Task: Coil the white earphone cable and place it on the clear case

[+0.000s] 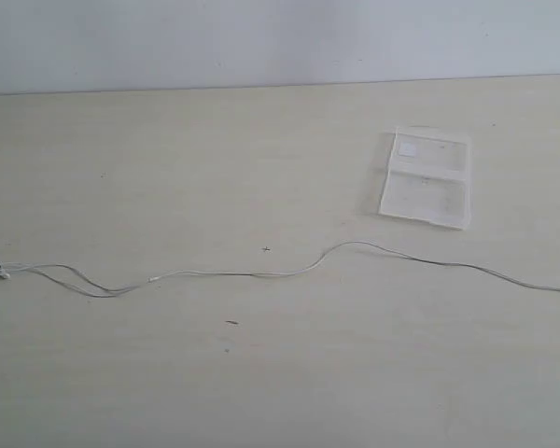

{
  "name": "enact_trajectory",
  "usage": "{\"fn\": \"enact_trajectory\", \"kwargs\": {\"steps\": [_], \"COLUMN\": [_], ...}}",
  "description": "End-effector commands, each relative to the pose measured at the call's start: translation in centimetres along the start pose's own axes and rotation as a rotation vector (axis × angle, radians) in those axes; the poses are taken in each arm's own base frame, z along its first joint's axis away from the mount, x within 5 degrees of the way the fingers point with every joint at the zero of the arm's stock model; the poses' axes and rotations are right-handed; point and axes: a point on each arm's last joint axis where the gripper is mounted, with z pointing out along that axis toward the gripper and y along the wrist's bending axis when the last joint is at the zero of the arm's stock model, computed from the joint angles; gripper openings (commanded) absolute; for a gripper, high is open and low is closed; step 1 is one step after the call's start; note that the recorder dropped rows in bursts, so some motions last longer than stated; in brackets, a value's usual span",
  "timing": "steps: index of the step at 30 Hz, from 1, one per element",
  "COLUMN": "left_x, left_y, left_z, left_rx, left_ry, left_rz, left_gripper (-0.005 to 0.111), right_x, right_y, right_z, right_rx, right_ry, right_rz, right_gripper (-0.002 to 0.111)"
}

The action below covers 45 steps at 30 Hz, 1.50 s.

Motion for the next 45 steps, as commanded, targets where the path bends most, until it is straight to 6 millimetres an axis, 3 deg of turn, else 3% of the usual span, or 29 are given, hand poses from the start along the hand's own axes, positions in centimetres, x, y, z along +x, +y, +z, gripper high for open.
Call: {"fn": "enact_trajectory", "kwargs": {"steps": [1,31,45], "left_x": [0.0,0.0,0.0], "left_y": [0.0,0.0,0.0], "left_z": [0.0,0.0,0.0], "left_rx": [-0.002,-0.002,-0.002], "left_ry": [-0.006,-0.006,-0.006], "left_rz": [0.002,0.002,0.002], "left_gripper": [0.000,0.000,0.000], "right_x": [0.0,0.0,-3.1], "right_y": [-0.1,-0.1,1.2], "right_z": [0.0,0.0,-0.7], "right_rx": [0.001,0.001,-0.145], "right_ry": [-0.008,-0.008,-0.361], "right_rz": [-0.009,-0.009,0.007], "right_gripper": [0.000,0.000,0.000]}}
